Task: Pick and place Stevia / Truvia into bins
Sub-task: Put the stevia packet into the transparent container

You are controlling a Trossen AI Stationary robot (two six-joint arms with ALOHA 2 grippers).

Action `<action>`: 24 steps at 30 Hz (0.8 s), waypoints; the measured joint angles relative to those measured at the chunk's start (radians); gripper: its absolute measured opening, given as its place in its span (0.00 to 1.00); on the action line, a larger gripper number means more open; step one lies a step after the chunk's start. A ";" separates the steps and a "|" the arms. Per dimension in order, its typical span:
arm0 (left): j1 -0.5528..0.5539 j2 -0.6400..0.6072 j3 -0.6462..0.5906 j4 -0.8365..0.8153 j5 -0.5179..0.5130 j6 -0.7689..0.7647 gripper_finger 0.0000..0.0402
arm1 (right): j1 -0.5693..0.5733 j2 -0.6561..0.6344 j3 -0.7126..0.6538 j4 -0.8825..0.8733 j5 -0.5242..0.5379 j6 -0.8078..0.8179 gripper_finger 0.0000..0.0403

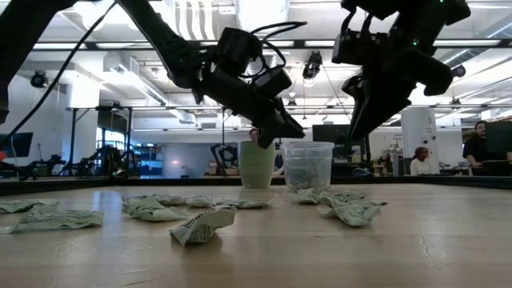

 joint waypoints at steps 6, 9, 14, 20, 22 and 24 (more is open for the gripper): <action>-0.003 -0.036 -0.004 -0.012 -0.030 0.005 0.34 | 0.000 0.000 0.000 0.018 0.000 -0.002 0.15; -0.019 -0.096 -0.006 -0.098 -0.040 0.003 0.36 | 0.000 0.000 0.000 0.060 0.000 -0.012 0.15; -0.058 -0.232 -0.016 -0.379 -0.039 -0.019 0.36 | 0.000 0.000 -0.007 0.142 -0.047 -0.089 0.14; -0.097 -0.387 -0.053 -0.697 -0.035 -0.172 0.36 | 0.000 0.039 -0.017 0.234 -0.053 -0.168 0.14; -0.107 -0.437 -0.081 -0.787 -0.035 -0.232 0.36 | -0.001 0.071 -0.019 0.253 -0.053 -0.191 0.14; -0.119 -0.479 -0.119 -0.822 -0.035 -0.277 0.36 | -0.002 0.105 -0.019 0.278 -0.053 -0.224 0.14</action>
